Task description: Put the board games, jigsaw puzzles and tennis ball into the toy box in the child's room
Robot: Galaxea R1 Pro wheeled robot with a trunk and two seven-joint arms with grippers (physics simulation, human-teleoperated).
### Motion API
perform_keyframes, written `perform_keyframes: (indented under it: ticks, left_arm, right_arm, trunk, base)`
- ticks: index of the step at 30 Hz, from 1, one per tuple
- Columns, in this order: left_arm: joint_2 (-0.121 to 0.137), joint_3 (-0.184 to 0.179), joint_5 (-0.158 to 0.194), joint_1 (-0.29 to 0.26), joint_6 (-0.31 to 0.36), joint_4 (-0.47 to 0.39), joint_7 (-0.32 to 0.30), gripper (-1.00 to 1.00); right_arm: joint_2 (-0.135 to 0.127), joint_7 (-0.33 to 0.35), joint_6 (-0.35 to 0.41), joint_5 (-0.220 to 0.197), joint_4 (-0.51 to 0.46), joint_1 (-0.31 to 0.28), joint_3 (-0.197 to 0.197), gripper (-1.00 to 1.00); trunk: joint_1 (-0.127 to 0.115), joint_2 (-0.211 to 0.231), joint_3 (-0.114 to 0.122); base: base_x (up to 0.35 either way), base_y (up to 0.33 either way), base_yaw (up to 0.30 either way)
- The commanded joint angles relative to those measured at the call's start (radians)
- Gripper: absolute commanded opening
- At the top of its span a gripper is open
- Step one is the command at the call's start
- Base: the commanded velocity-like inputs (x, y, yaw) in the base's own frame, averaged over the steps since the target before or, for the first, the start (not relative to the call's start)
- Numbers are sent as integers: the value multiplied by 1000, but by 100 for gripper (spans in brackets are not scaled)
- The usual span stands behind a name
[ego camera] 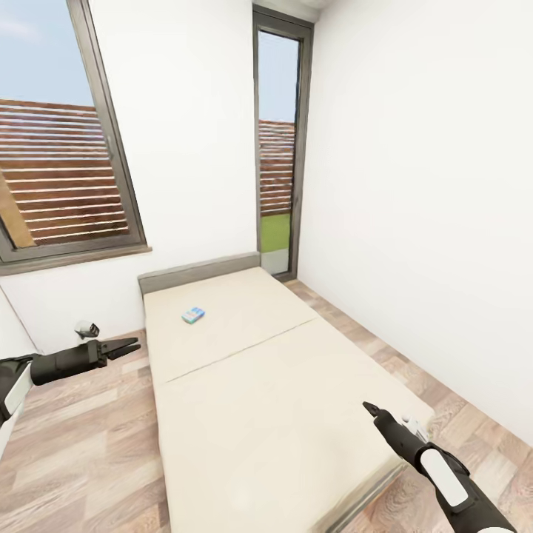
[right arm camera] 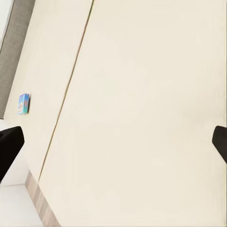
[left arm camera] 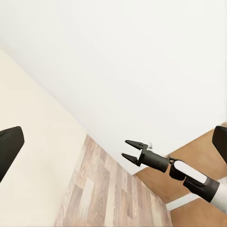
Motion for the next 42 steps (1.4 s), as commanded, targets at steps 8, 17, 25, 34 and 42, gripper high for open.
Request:
perform_keyframes:
  ticks: [8, 17, 25, 34, 42]
  left_arm:
    - [2, 1, 1, -1, 10, 0, -6, 100]
    - [3, 0, 1, -1, 9, 0, -6, 100]
    - [2, 0, 1, -1, 8, 0, -5, 100]
    - [2, 0, 1, -1, 8, 0, -4, 100]
    - [3, 1, 1, -1, 8, 0, -5, 100]
  right_arm:
    - [2, 2, 7, -3, 0, -1, -3, 100]
    - [1, 3, 7, -2, 0, -1, -3, 100]
    - [2, 2, 7, -2, 0, -1, -3, 100]
    - [3, 2, 6, -1, 0, -1, -3, 100]
    - [4, 2, 5, 0, 0, -1, -3, 100]
  trunk:
    - [1, -2, 7]
    - [1, -2, 19]
    - [1, -2, 30]
    - [1, -2, 42]
    - [1, -2, 53]
  base:
    - [-46, 100, -238]
    - [-54, 96, -212]
    - [-48, 67, -199]
    - [-65, 223, -195]
    - [-5, 238, -194]
